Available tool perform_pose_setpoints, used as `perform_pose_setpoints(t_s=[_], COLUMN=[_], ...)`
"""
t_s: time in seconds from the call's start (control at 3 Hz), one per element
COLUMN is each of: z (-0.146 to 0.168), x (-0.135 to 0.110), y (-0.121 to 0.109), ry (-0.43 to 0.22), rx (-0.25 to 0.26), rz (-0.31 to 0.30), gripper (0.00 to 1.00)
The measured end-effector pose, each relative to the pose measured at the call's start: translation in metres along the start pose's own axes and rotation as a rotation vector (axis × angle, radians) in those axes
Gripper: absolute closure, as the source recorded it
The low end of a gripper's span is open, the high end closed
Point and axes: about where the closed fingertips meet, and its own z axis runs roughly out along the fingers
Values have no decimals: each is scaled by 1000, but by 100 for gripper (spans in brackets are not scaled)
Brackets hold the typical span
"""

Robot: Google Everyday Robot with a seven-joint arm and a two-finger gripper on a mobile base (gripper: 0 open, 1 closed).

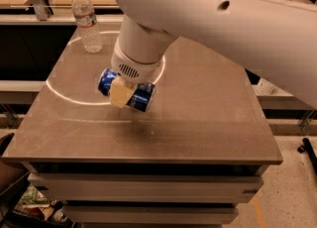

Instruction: Place pepsi can upright

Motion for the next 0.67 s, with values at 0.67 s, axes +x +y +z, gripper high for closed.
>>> perform_pose_setpoints(t_s=[0.67], z=[-9], x=[-7], y=[-15], ry=[-264], rx=[-14], rz=[-57], gripper=[100])
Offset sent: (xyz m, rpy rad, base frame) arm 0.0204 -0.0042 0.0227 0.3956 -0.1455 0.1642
